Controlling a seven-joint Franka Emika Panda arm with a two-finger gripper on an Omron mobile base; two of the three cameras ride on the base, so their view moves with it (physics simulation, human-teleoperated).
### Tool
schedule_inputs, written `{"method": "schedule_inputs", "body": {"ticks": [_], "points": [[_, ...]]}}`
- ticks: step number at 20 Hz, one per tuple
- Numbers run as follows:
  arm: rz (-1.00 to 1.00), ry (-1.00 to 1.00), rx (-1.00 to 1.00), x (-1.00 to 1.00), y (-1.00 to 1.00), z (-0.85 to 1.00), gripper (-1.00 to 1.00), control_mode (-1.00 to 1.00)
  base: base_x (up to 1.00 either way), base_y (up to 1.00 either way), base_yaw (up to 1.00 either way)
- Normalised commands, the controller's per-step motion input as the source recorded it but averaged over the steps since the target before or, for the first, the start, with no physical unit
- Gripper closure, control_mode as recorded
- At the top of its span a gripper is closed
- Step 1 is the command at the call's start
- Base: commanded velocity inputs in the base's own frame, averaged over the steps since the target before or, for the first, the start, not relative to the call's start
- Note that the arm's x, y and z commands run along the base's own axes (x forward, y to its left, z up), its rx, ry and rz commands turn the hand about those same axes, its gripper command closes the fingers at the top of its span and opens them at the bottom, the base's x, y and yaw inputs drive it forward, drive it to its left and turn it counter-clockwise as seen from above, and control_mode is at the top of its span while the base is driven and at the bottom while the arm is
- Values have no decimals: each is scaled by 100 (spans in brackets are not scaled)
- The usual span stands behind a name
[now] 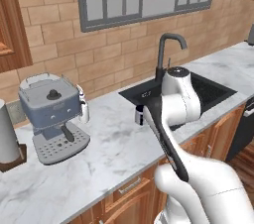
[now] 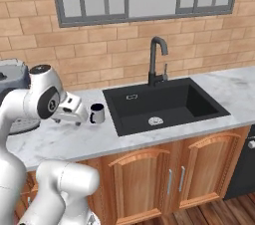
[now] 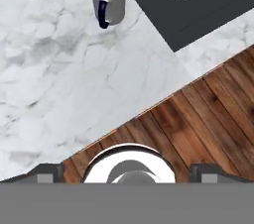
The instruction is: Move the mug from next to the sink to the open cabinet. Then, move the bowl with the tomato to the fridge to clear the area for faucet cleaning.
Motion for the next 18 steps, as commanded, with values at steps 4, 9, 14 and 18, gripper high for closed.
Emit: {"method": "schedule_inputs", "body": {"ticks": [4,9,14,18], "points": [[-41,0,-5,100,63,-23,-100,-100,0,0,0],[-35,2,0,100,27,-17,-100,-100,0,0,0],[-7,6,0,85,-13,-11,-100,-100,0,0,0],[15,1,1,39,-57,-22,-100,-100,0,0,0]]}}
